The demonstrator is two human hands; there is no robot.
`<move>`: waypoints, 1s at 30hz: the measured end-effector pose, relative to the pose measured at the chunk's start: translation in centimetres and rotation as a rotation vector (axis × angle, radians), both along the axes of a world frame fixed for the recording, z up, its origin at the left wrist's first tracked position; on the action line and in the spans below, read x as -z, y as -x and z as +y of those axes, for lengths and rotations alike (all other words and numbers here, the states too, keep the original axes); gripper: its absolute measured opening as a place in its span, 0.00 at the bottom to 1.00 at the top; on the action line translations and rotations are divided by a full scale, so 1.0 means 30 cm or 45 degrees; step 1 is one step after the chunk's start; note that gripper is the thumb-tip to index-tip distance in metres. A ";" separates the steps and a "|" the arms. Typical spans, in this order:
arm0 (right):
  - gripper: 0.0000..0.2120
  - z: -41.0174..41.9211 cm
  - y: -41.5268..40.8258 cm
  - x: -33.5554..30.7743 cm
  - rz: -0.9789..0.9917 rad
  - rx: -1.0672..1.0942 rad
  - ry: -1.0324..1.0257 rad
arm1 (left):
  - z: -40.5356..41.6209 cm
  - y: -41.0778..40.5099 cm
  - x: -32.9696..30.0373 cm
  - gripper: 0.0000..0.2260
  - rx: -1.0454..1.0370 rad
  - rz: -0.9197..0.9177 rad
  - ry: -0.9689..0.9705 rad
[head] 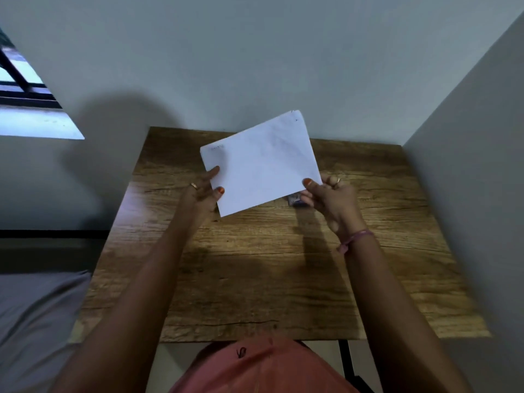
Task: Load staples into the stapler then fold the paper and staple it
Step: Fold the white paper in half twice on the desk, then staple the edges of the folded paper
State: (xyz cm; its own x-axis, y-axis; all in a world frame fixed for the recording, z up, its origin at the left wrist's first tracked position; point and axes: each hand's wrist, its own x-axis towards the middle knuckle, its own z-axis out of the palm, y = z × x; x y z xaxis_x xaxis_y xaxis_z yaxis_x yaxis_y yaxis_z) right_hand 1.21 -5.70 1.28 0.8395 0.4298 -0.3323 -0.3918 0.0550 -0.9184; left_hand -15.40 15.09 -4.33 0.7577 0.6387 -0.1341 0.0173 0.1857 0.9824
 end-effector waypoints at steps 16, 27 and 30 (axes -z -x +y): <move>0.24 -0.128 -0.156 0.191 -0.655 -0.278 1.187 | -0.103 -0.160 -0.169 0.27 -0.054 -0.133 -0.097; 0.06 -0.284 -0.140 0.102 0.478 -0.262 -0.262 | -0.190 -0.235 -0.216 0.27 -0.043 -0.260 0.049; 0.15 -0.331 -0.118 0.090 0.376 -0.391 -0.514 | -0.224 -0.265 -0.237 0.26 -0.004 -0.290 0.086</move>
State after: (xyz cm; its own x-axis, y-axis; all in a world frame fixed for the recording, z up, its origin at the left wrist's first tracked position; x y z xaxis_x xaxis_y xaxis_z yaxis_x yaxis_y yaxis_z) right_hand 4.74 -15.64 -1.42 0.5529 0.7801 -0.2928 -0.6815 0.2212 -0.6976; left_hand -7.45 8.38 2.79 0.7711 0.6367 -0.0022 -0.2042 0.2506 0.9463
